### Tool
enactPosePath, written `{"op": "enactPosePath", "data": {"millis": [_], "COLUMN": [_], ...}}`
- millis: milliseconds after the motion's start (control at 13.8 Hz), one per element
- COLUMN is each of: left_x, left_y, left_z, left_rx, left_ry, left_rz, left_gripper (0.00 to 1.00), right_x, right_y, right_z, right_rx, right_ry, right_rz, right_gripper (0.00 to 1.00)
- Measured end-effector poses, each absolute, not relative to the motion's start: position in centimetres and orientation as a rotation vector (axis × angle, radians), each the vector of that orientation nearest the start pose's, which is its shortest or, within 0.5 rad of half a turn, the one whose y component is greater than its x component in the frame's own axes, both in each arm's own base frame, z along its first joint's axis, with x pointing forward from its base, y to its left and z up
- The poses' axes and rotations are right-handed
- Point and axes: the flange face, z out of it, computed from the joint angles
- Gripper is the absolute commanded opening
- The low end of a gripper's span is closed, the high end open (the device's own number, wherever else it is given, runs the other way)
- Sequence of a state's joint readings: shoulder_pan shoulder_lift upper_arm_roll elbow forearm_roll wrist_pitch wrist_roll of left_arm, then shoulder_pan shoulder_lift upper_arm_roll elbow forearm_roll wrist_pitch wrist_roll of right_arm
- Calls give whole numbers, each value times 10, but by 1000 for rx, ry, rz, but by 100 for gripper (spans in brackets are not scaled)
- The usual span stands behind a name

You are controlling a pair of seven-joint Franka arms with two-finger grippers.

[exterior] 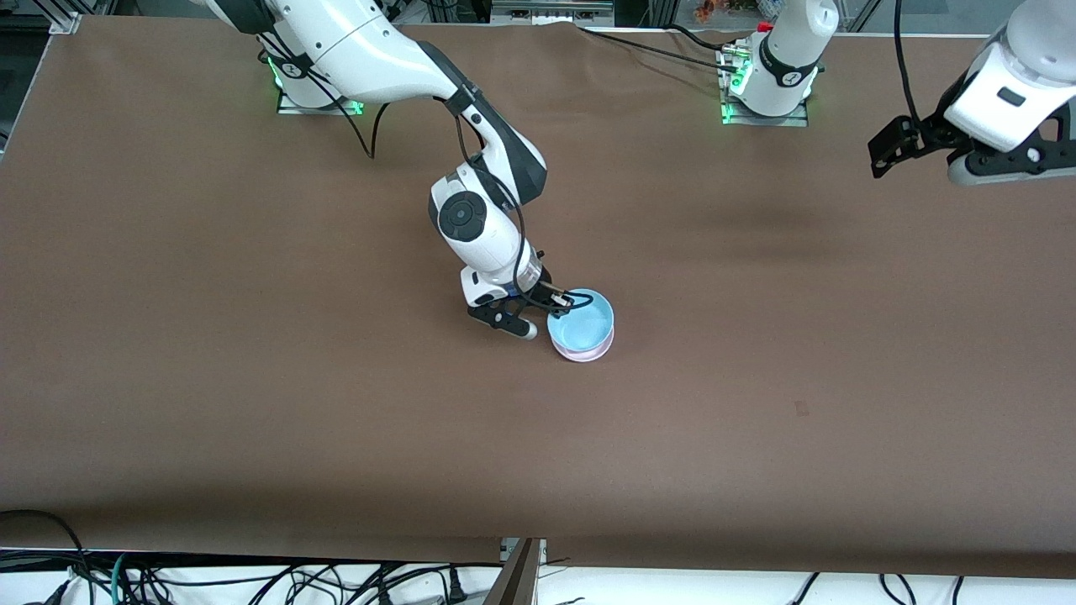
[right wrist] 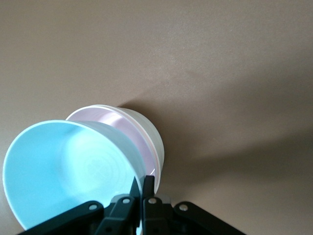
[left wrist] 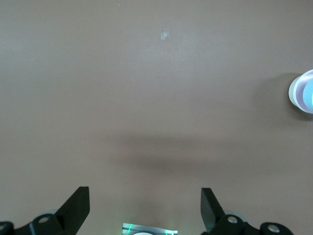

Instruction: Stack pink and blue bowls on white bowl

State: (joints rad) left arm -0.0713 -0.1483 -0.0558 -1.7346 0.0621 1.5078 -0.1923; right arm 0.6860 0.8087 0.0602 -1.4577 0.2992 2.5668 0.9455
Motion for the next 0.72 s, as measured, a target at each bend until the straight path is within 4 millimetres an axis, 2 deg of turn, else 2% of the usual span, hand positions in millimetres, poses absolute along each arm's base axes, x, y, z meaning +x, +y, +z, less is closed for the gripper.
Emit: {"op": "enactPosePath", "data": {"millis": [145, 217, 290, 362, 435, 725], "left_x": [491, 491, 492, 495, 499, 526], "left_y": [-58, -57, -55, -56, -59, -67], "left_z": [627, 628, 626, 622, 619, 606], "left_rx": [-3080, -3104, -3116, -3121, -3124, -3133], "left_ry": [1, 26, 37, 48, 61, 81], "left_rz": [101, 105, 110, 109, 99, 21], "left_gripper": [100, 100, 100, 100, 100, 100], "right_x": [559, 559, 559, 559, 559, 560], "right_y": [497, 497, 497, 497, 497, 498], "right_z": [232, 232, 231, 230, 229, 230], "right_rx": [-2692, -2692, -2693, -2694, -2695, -2704], "right_ry": [620, 620, 620, 621, 621, 602], "right_rz": [-25, -24, -24, -23, -22, -38], "right_gripper": [0, 6, 36, 87, 100, 100]}}
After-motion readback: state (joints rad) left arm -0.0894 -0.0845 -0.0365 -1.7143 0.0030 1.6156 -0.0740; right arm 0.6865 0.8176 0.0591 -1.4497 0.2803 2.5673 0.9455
